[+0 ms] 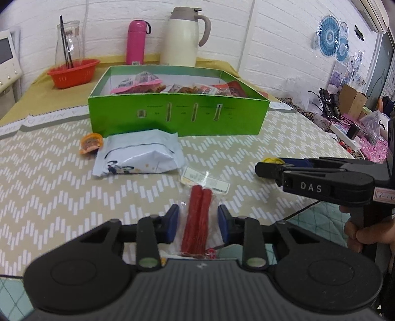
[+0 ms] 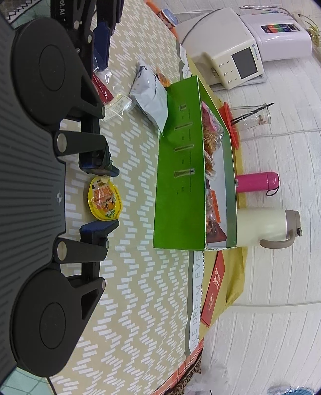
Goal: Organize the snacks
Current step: 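Grasp the orange jelly cup with the right gripper while the left gripper holds the sausage pack, then carry the sausage pack and jelly cup into the green box, opening both grippers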
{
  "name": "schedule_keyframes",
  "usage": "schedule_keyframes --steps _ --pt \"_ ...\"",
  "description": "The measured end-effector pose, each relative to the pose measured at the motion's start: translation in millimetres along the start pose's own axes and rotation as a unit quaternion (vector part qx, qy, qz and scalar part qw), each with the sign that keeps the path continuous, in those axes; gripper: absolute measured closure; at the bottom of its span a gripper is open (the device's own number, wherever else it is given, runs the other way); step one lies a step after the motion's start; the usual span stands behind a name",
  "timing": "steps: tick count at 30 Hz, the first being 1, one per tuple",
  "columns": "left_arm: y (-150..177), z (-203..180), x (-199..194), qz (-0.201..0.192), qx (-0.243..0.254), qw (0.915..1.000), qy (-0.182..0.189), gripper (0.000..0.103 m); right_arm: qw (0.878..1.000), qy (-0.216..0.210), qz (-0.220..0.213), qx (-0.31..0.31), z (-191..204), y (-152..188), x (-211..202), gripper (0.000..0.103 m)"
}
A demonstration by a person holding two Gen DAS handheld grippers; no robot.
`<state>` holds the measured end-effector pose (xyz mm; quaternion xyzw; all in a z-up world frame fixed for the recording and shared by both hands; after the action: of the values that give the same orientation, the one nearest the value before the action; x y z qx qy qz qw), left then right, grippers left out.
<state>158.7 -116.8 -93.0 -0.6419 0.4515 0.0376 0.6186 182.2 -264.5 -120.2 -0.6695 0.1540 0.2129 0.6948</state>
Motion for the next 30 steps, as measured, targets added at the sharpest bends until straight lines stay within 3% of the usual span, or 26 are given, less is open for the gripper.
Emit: schedule_keyframes --steps 11,19,23,30 --pt "-18.9 -10.9 -42.9 -0.047 -0.017 0.9985 0.021 0.075 0.999 -0.019 -0.034 -0.017 18.7 -4.9 -41.5 0.038" --pt "-78.6 -4.1 -57.1 -0.095 -0.033 0.9944 0.033 0.075 0.995 -0.034 -0.079 -0.044 34.8 -43.8 -56.3 0.038" --pt "-110.6 3.8 -47.7 -0.103 -0.054 0.9920 0.049 0.075 0.993 -0.032 -0.096 -0.054 36.4 -64.8 -51.0 0.038" --pt "-160.4 12.1 -25.4 -0.122 -0.051 0.9905 0.038 0.075 0.991 -0.008 -0.125 -0.036 19.7 -100.7 -26.2 0.038"
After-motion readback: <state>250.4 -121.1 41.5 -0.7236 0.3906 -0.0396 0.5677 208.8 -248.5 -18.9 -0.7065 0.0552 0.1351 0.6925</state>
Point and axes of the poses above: each gripper's, at about its wrist camera, not at the fingertips, and x roughly the way its jaws point, z to its left, y to its underside, the point moved 10 cm from there along x, roughly the way its jaws point, and after that the axes turned 7 degrees about y, right-handed, at the moved point
